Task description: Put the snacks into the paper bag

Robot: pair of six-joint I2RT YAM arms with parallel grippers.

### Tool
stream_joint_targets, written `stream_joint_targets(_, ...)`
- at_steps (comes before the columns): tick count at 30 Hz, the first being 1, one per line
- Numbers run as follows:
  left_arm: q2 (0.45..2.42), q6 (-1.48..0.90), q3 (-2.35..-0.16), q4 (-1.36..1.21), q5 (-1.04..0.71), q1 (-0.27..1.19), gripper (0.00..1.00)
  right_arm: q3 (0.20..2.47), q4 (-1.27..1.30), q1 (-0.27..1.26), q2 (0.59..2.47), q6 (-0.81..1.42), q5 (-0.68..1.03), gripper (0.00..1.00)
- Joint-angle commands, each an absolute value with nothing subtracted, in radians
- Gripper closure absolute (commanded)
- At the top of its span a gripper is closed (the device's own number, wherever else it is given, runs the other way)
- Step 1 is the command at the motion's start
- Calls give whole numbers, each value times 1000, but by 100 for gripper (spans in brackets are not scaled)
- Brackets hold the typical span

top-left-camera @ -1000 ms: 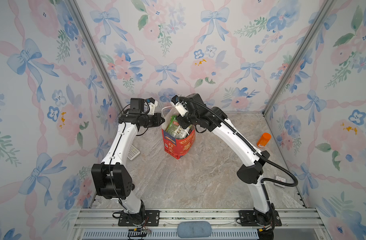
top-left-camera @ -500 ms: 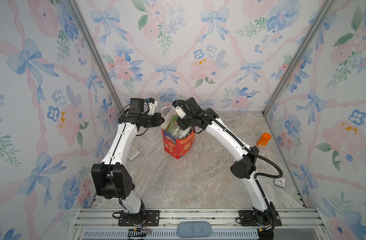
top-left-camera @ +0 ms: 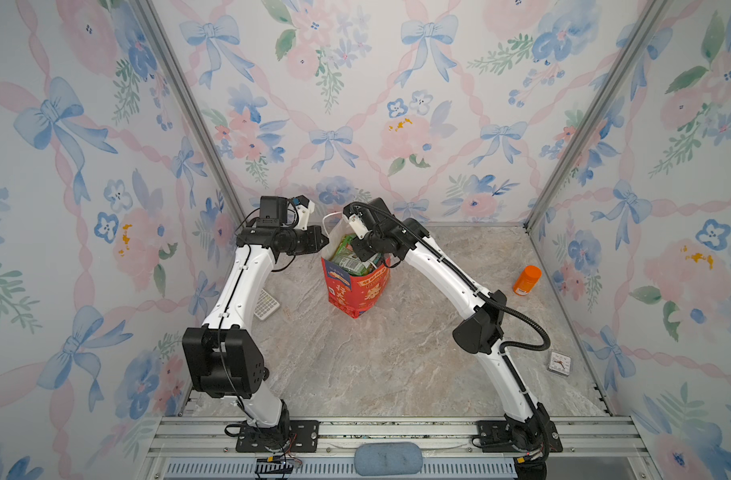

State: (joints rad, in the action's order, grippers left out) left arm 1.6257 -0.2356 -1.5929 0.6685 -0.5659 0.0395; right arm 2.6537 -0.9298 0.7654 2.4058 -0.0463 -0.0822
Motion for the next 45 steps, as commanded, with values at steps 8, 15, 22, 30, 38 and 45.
stream_joint_targets(8,1600,-215,-1587,688,-571,33,100,2684,-945,773,2306,-24,-4,37)
stream_joint_targets(15,1600,-219,-1588,688,-569,34,100,2599,-827,787,2149,-3,48,16)
stream_joint_targets(22,1598,-224,-1581,687,-571,34,100,2579,-765,776,2057,-12,57,1)
stream_joint_targets(30,1580,-227,-1606,687,-561,33,62,2121,-509,748,1754,3,1,4)
stream_joint_targets(38,1520,-231,-1609,679,-536,34,6,1748,-337,641,1484,80,-20,4)
stream_joint_targets(45,1327,-304,-1448,518,-440,34,2,1441,-307,538,1303,117,-68,3)
